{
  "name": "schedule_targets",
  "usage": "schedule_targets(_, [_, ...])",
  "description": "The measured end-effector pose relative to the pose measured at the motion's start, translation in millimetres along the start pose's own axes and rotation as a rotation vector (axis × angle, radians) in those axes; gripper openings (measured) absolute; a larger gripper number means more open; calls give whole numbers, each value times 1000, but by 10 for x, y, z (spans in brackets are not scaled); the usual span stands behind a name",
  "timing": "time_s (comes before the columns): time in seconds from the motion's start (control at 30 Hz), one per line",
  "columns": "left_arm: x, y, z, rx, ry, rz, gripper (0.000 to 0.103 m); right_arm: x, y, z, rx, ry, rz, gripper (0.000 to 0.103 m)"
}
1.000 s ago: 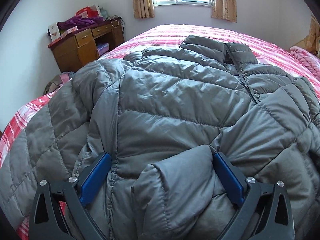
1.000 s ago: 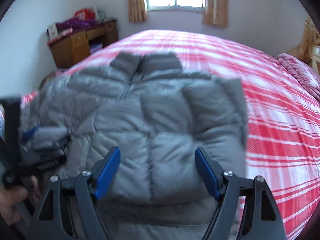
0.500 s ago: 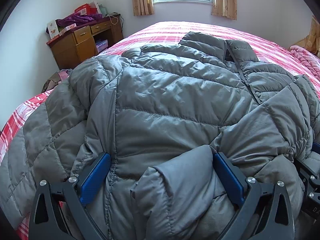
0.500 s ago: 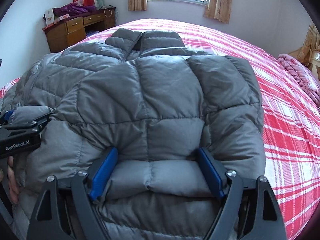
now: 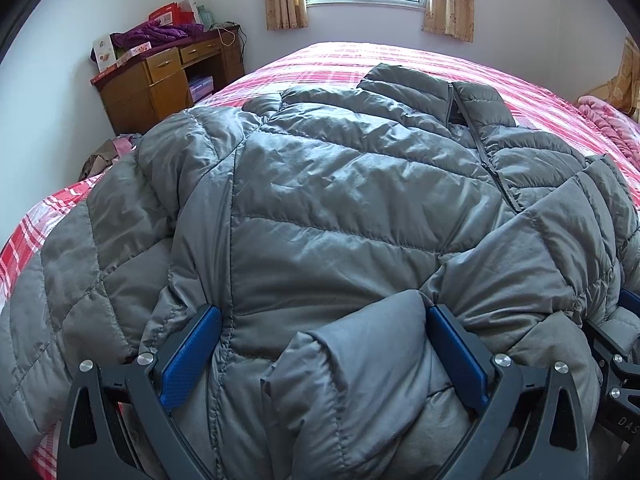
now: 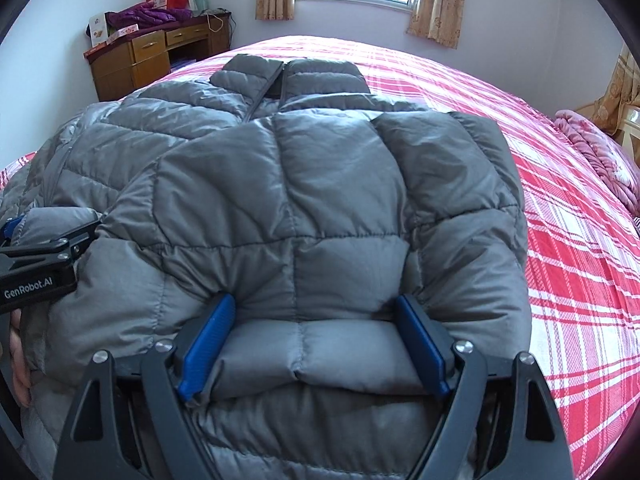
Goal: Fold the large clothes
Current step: 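Grasp the other sleeve of the grey jacket with the left gripper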
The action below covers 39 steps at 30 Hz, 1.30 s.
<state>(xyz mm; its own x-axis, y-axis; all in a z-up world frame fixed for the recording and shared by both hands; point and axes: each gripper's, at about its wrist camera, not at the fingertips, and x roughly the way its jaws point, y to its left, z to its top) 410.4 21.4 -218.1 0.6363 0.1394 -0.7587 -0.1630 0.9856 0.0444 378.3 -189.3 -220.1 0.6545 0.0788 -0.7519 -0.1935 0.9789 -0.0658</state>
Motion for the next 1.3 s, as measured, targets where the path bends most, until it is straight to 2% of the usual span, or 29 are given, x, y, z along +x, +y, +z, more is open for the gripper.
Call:
schedule_targets(0.1, [1, 0, 21, 7, 7, 4, 102, 2, 6, 5, -3, 1, -3, 85])
schedule_targets(0.2, [-139, 28, 82, 69, 0, 24, 102, -40, -35, 35, 6, 15, 18, 85])
schedule_targets(0.27, [-363, 121, 122, 80, -50, 46, 102, -208, -94, 16, 31, -9, 21, 85])
schedule_targets(0.3, [-560, 233, 135, 79, -93, 24, 102, -331, -122, -14, 51, -41, 24, 86])
schedule_targets(0.37, [-795, 407, 127, 92, -130, 11, 102, -544, -146, -109, 67, -66, 61, 94])
schedule_targets(0.5, [-1124, 1073, -82, 92, -148, 111, 102, -752, -43, -386, 4, -52, 39, 95])
schedule_targets(0.57, [-1166, 1594, -280, 35, -115, 226, 102, -867, 13, -534, -17, -71, 47, 95])
schedule_targets(0.67, [-1183, 2251, -568, -83, -73, 335, 102, -931, 88, -644, -45, -118, 22, 95])
schedule_targets(0.8, [-1096, 2722, -788, -187, 5, 379, 102, -771, 188, -650, -67, -106, -1, 95])
schedule_targets(0.83, [-1088, 2798, -833, -216, 4, 380, 102, -724, 206, -643, -69, -98, -5, 95])
schedule_targets(0.9, [-1032, 2887, -888, -278, 19, 322, 102, -675, 248, -658, -75, -93, -19, 96])
schedule_targets(0.97, [-966, 2907, -916, -313, 33, 249, 102, -670, 289, -684, -91, -92, -35, 98])
schedule_targets(1.03, [-963, 2869, -908, -314, 24, 228, 100, -664, 298, -690, -99, -89, -40, 99])
schedule_targets(1.07, [-963, 2831, -887, -309, 14, 218, 84, -659, 288, -696, -98, -87, -37, 100])
schedule_targets(1.1, [-949, 2807, -863, -300, 9, 204, 63, -647, 272, -693, -91, -84, -33, 100])
schedule_targets(1.13, [-935, 2785, -836, -288, 11, 186, 54, -647, 254, -704, -84, -82, -31, 101])
schedule_targets(1.2, [-965, 2767, -781, -266, 4, 164, 29, -649, 245, -723, -77, -80, -29, 101])
schedule_targets(1.3, [-1133, 2766, -683, -277, -31, 142, 18, -646, 255, -729, -77, -82, -32, 102])
